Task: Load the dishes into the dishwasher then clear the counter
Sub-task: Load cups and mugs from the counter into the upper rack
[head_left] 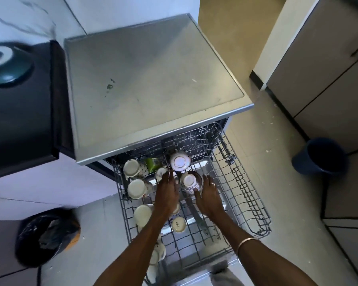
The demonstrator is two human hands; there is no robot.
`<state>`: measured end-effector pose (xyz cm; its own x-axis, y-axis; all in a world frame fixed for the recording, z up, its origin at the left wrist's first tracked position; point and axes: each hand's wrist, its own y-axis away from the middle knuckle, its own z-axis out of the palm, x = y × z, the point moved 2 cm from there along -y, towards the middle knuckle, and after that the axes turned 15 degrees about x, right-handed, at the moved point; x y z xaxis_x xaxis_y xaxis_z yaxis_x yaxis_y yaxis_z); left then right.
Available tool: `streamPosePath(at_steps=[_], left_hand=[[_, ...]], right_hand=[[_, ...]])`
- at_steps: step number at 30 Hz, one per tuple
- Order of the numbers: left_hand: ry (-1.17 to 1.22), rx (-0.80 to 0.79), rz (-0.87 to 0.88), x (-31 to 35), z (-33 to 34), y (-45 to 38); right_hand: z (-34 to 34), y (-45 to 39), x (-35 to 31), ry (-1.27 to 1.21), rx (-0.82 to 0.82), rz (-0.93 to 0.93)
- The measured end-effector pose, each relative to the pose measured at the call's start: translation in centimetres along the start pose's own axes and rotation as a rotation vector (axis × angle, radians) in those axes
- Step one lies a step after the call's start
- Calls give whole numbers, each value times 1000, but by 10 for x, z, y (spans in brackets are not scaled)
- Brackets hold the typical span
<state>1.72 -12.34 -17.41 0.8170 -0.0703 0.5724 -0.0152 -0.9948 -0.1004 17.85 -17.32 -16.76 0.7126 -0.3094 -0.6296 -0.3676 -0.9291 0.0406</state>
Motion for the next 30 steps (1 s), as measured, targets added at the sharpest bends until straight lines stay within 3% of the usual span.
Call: streamPosePath(at_steps=[8,16,24,30], left_hand=[[-3,-76,94,20,-90,66],[9,-81,119,23,-174,116],[1,-24,42,21,-247,164],[-33,38,21,-20,-314,186]], right_hand=[[-35,87,-59,163,-81,66],[-71,158,-134,192,-73,-18],[-95,195,-189,258,-64,-223],[-76,222,-246,253,-47,-366]])
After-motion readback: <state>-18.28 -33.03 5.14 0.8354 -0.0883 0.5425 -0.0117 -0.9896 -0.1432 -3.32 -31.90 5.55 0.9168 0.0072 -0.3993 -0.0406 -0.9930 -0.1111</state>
